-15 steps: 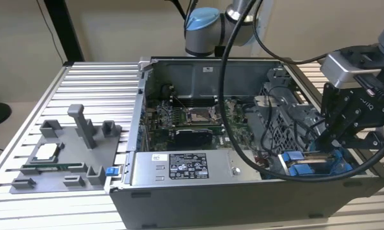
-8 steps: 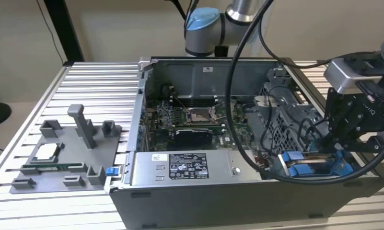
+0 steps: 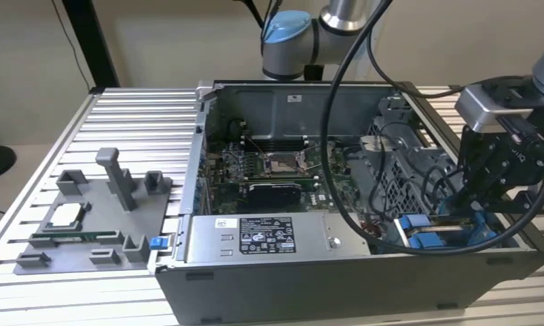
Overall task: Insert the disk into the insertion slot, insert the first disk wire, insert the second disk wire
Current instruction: 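Insert the first disk wire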
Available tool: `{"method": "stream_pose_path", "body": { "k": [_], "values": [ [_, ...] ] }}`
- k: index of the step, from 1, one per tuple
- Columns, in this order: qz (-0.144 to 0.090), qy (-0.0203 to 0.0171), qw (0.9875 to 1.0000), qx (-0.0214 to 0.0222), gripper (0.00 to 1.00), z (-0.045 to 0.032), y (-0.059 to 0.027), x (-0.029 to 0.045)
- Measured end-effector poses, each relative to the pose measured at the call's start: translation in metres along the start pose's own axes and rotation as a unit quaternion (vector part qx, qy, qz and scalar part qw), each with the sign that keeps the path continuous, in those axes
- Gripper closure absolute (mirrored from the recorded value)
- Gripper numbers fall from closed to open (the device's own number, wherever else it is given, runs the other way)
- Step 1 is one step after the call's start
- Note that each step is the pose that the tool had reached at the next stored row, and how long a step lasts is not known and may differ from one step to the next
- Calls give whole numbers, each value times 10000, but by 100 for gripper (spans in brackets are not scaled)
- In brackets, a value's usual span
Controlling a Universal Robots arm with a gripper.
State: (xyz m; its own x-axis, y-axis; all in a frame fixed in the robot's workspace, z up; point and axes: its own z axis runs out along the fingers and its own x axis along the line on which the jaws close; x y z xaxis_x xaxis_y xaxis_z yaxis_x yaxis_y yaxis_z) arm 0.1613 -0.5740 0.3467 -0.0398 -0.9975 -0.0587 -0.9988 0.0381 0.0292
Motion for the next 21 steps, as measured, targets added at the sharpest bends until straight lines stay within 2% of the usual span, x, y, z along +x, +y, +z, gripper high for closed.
{"method": "stream_pose_path", "body": {
  "k": [3, 5, 13, 21],
  "values": [
    [2, 41, 10000, 2, 100, 15, -4, 0],
    [2, 55, 10000, 4, 100, 23, -5, -4],
    [0, 57, 10000, 36, 100, 37, -4, -35],
    [0, 66, 10000, 39, 100, 39, -4, -36]
  ]
}}
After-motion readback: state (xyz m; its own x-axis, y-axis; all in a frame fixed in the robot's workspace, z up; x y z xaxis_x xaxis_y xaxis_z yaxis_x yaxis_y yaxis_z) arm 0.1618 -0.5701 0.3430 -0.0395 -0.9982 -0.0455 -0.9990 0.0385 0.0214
